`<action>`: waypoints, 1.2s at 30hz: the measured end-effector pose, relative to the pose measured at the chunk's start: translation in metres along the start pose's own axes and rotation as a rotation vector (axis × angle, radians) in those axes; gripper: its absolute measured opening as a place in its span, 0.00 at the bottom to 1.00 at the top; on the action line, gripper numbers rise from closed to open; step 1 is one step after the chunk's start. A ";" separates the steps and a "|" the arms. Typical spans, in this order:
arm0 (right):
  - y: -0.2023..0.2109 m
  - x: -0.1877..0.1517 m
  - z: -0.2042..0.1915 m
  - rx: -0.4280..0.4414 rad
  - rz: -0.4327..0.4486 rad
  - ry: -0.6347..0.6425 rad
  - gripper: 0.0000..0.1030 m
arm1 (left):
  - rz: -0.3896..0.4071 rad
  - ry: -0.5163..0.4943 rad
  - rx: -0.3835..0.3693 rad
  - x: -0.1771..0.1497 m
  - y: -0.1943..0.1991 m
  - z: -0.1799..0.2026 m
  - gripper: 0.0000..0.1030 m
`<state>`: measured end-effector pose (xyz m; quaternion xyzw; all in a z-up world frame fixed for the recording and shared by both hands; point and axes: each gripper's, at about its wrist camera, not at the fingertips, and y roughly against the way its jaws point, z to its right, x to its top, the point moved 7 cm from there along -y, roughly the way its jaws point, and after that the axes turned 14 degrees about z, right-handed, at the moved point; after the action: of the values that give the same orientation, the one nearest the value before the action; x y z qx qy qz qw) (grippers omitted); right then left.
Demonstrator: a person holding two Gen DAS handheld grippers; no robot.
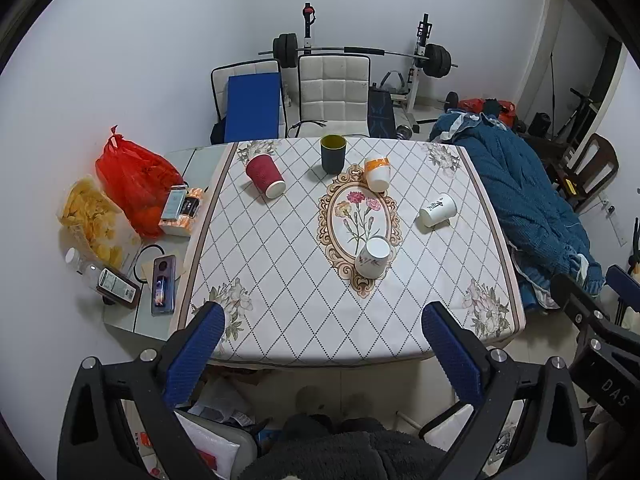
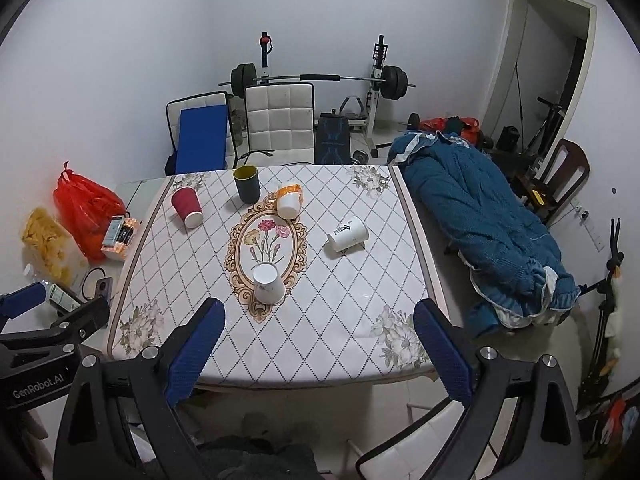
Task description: Flip cup upside down
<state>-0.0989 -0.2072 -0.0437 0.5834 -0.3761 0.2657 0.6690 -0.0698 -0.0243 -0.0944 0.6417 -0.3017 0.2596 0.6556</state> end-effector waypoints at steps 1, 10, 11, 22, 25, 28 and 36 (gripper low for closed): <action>0.000 -0.001 0.000 0.002 0.003 -0.003 0.95 | 0.002 -0.001 0.003 0.000 0.000 -0.001 0.98; 0.001 0.001 -0.002 0.013 0.001 0.005 0.95 | 0.000 0.008 0.002 0.001 0.000 -0.001 0.98; 0.001 0.001 -0.002 0.016 0.000 0.008 0.95 | 0.001 0.006 0.003 0.001 0.000 -0.001 0.98; -0.005 -0.001 -0.006 0.039 -0.014 0.015 0.95 | 0.009 0.021 0.033 0.003 0.000 -0.007 0.98; -0.005 -0.001 -0.007 0.040 -0.012 0.014 0.95 | 0.009 0.025 0.034 0.004 0.001 -0.008 0.98; -0.006 0.000 -0.007 0.040 -0.013 0.013 0.96 | 0.012 0.030 0.039 0.004 0.001 -0.008 0.98; -0.009 0.002 -0.011 0.044 -0.016 0.010 0.97 | 0.013 0.029 0.043 0.006 0.000 -0.009 0.98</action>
<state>-0.0887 -0.1976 -0.0477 0.5995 -0.3624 0.2713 0.6600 -0.0656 -0.0156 -0.0899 0.6498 -0.2907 0.2796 0.6443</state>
